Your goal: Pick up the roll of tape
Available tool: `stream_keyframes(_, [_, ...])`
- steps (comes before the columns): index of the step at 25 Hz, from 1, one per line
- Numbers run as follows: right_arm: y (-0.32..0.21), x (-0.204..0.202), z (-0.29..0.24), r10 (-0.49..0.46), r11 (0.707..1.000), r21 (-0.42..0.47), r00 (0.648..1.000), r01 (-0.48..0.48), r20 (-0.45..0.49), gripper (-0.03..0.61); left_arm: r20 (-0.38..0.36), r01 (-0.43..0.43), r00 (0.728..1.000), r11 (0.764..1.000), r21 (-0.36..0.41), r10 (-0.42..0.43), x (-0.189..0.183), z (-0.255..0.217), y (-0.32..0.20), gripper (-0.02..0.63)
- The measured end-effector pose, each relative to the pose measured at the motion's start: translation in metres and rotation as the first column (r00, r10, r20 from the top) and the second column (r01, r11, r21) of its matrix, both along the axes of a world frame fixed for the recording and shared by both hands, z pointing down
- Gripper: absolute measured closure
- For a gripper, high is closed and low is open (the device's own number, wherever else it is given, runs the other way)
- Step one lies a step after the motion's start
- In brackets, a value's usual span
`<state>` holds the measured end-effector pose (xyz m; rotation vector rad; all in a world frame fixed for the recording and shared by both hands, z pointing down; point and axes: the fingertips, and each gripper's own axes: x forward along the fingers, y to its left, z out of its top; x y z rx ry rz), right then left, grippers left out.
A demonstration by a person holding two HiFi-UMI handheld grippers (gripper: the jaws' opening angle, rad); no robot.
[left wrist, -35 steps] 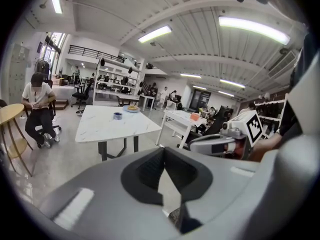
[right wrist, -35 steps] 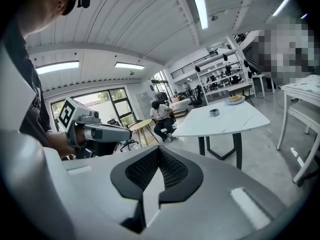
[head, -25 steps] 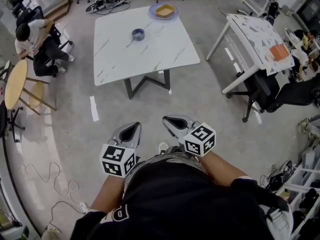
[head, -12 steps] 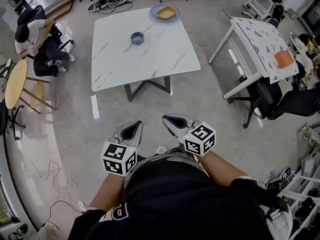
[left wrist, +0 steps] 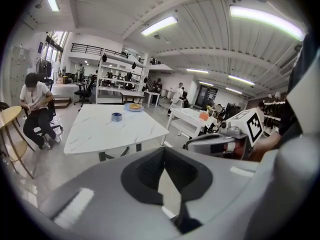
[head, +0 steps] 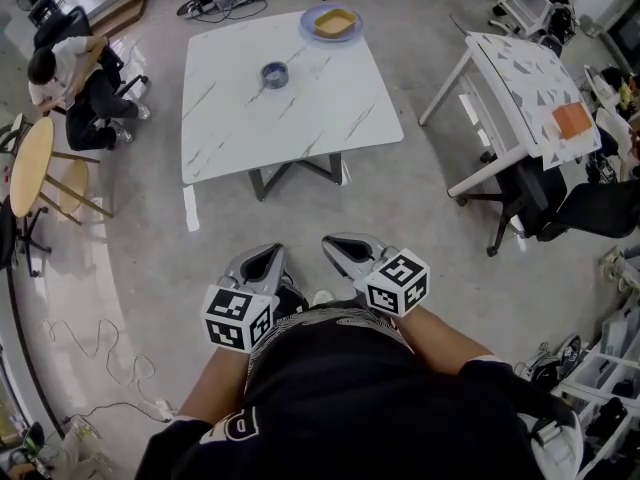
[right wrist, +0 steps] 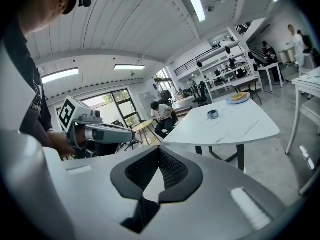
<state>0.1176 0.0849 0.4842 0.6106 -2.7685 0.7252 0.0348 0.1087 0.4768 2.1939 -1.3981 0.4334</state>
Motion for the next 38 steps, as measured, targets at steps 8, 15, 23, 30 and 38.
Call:
stream_keyframes(8, [-0.017, 0.007, 0.004, 0.044, 0.999, 0.007, 0.999, -0.044, -0.008, 0.578, 0.000, -0.028, 1.000, 0.999, 0.029, 0.028, -0.004, -0.005, -0.034, 0.555])
stream_keyframes(15, [-0.045, 0.003, 0.005, 0.069, 0.998, 0.014, 0.997, -0.068, -0.021, 0.578, -0.010, -0.044, 0.999, 0.998, 0.037, 0.044, -0.010, -0.003, -0.063, 0.555])
stream_keyframes(23, [-0.076, -0.024, 0.013, 0.048, 0.999, -0.001, 0.998, -0.048, -0.049, 0.578, -0.019, -0.022, 1.000, 1.000, 0.023, 0.022, -0.042, 0.004, -0.093, 0.555])
stream_keyframes(30, [-0.131, -0.060, 0.001, 0.057, 0.998, 0.020, 0.996, -0.056, -0.063, 0.578, -0.027, -0.031, 0.999, 0.999, 0.032, 0.032, -0.078, 0.000, -0.147, 0.555])
stream_keyframes(38, [-0.193, -0.105, -0.005, 0.104, 0.994, 0.030, 0.991, -0.102, -0.084, 0.578, -0.038, -0.081, 0.996, 0.996, 0.043, 0.083, -0.121, -0.006, -0.216, 0.555])
